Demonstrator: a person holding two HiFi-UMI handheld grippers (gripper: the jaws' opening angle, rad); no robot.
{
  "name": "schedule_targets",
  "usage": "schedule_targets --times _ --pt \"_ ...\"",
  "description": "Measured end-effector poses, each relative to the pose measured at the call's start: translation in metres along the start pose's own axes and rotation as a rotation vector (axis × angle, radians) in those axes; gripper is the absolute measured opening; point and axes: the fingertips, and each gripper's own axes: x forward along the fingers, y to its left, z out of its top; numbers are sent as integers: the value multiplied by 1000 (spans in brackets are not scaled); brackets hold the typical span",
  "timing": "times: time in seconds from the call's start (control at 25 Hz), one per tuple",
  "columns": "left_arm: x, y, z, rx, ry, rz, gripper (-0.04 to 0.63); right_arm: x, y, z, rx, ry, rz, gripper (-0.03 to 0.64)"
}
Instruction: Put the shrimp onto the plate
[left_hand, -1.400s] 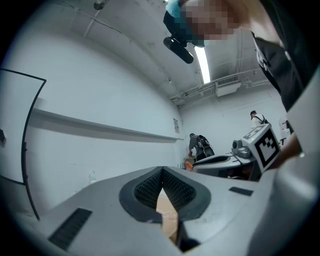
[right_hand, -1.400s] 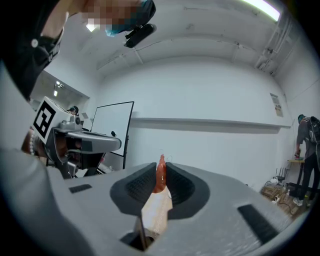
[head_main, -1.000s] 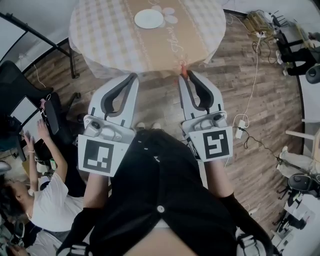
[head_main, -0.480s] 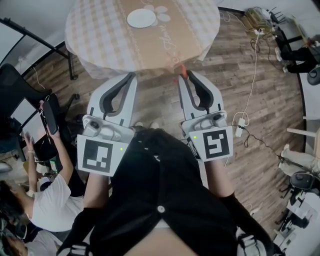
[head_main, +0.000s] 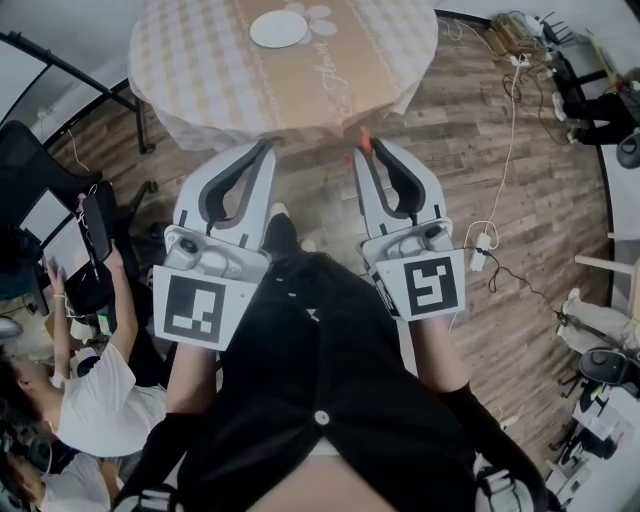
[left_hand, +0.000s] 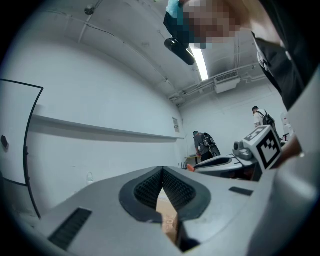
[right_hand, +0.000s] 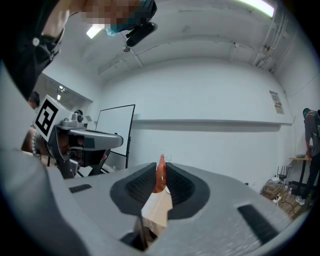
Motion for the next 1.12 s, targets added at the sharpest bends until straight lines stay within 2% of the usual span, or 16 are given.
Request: schedule_targets --times 0.52,1.12 --pt "18 9 -8 0 1 -21 3 14 -12 -7 4 1 -26 48" --pt "72 64 -20 -13 5 -39 3 87 -41 -17 12 26 -46 48"
